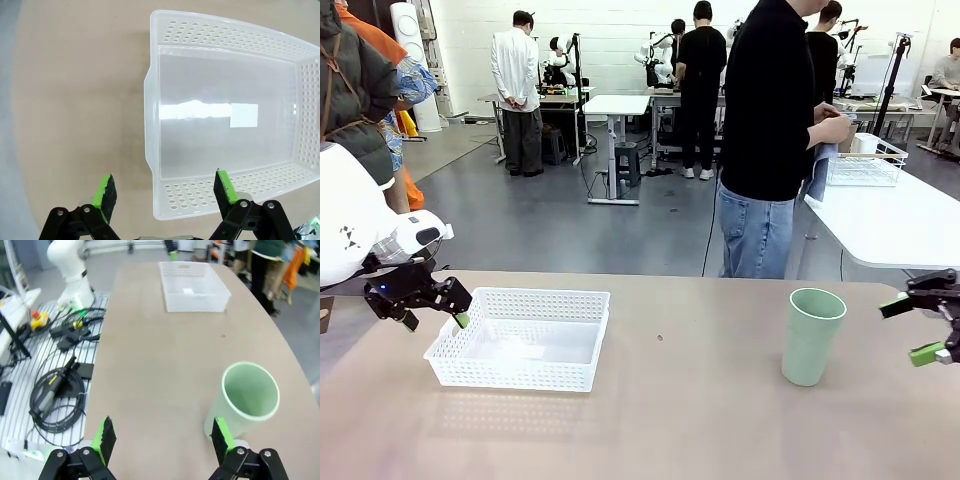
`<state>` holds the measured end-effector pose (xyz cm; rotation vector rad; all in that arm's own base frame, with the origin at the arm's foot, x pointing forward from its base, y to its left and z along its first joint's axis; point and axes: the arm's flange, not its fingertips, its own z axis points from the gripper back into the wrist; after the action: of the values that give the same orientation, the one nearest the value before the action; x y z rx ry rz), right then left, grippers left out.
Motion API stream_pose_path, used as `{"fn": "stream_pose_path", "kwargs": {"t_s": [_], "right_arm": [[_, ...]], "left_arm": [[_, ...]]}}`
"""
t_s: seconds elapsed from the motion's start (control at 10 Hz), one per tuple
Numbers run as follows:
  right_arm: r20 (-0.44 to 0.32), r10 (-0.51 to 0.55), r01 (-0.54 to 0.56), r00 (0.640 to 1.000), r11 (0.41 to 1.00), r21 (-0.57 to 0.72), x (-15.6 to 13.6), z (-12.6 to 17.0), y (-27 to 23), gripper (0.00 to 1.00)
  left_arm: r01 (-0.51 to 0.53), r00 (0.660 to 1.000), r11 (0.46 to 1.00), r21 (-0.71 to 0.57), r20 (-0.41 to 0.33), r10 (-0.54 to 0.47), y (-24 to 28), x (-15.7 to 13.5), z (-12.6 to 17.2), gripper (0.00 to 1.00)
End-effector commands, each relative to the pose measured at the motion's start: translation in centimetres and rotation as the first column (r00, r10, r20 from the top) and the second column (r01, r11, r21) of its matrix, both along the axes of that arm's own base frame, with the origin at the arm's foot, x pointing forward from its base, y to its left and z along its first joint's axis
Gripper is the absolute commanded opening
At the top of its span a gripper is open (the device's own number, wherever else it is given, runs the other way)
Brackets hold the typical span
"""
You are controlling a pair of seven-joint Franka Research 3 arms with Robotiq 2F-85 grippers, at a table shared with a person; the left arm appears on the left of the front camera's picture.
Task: Clean and organize the cups into the basket.
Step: Pick up the Organizing basket and move it to the center of the table, then pick up the Reusable plastic cup from the right side of the table and place it inside the Organizing basket.
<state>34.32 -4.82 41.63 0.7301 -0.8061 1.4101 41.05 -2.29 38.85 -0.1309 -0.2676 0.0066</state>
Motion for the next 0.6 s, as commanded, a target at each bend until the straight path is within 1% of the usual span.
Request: {"fn": "stream_pose_path", "kwargs": {"t_s": [0.0, 0.2, 0.3, 0.4, 0.5], "right_arm": [[0.055, 0.089, -0.089, 0.995, 0.996, 0.002, 4.0, -2.5, -0.2, 1.00], [0.027, 0.060, -0.060, 0.998, 0.998, -0.002, 5.5, -4.4, -0.6, 1.00], [-0.006, 0.029, -0.029, 1.000, 1.000, -0.001, 6.0, -5.3, -0.8, 1.00], [-0.031, 0.009, -0.009, 0.999, 1.000, -0.001, 6.3, -5.6, -1.0, 1.00], [-0.067, -0.034, 0.033, 0.997, 0.999, -0.012, 6.7, -5.9, -1.3, 1.00]], "left_arm": [[0.004, 1.000, 1.000, 0.009, -0.004, -0.004, 0.0, -0.2, 0.3, 1.00], [0.004, 1.000, 1.000, 0.009, -0.004, -0.004, 0.0, -0.2, 0.3, 1.00], [0.004, 1.000, 1.000, 0.009, -0.004, -0.004, 0.0, -0.2, 0.3, 1.00], [0.004, 1.000, 1.000, 0.009, -0.004, -0.004, 0.0, -0.2, 0.3, 1.00], [0.004, 1.000, 1.000, 0.009, -0.004, -0.004, 0.0, -0.2, 0.3, 1.00]]}}
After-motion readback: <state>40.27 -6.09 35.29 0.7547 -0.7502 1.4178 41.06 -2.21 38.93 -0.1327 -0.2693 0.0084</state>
